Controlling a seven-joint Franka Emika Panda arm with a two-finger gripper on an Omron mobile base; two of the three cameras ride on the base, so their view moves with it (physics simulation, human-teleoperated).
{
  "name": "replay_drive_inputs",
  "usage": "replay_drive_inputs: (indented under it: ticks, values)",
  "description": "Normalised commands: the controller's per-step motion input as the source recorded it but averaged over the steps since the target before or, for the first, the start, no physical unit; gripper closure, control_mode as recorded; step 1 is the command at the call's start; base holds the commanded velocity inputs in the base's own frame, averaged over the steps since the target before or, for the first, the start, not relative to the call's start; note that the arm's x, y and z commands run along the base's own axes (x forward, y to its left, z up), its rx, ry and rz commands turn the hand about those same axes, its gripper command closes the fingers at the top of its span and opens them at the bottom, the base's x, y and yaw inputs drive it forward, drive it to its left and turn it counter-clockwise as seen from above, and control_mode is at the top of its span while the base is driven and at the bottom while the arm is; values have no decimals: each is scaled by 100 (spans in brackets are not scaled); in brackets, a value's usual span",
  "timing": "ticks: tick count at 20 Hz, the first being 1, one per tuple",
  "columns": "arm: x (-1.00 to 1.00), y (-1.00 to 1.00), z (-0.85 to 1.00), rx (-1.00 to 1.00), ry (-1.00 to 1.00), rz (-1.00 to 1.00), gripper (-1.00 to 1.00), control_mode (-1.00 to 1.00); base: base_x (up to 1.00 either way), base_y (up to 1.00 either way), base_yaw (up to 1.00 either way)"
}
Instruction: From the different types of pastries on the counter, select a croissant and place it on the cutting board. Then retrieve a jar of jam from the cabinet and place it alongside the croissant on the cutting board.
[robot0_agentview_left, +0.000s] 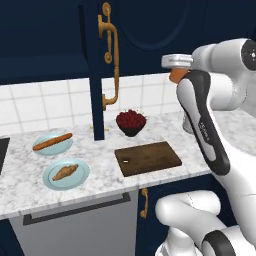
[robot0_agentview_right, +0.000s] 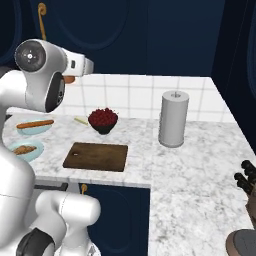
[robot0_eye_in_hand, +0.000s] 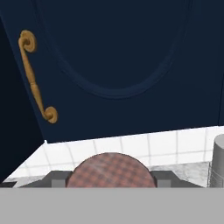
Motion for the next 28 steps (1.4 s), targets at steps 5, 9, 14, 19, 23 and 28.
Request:
replay_drive_inputs:
  ticks: [5,9,14,19,23,28]
  values:
    - [-72,0,-34,0,2,-1,100,-100,0,0,0]
    - [-31,0,-69,2,9,0,100,-100,0,0,0]
    - [-19,0,-75,4,16,0,100,-100,0,0,0]
    - [-12,0,-69,1,31,0,100,-100,0,0,0]
    - [0,0,-72,2,15,0,100,-100,0,0,0]
    - [-3,1,-87,2,2,0,100,-100,0,0,0]
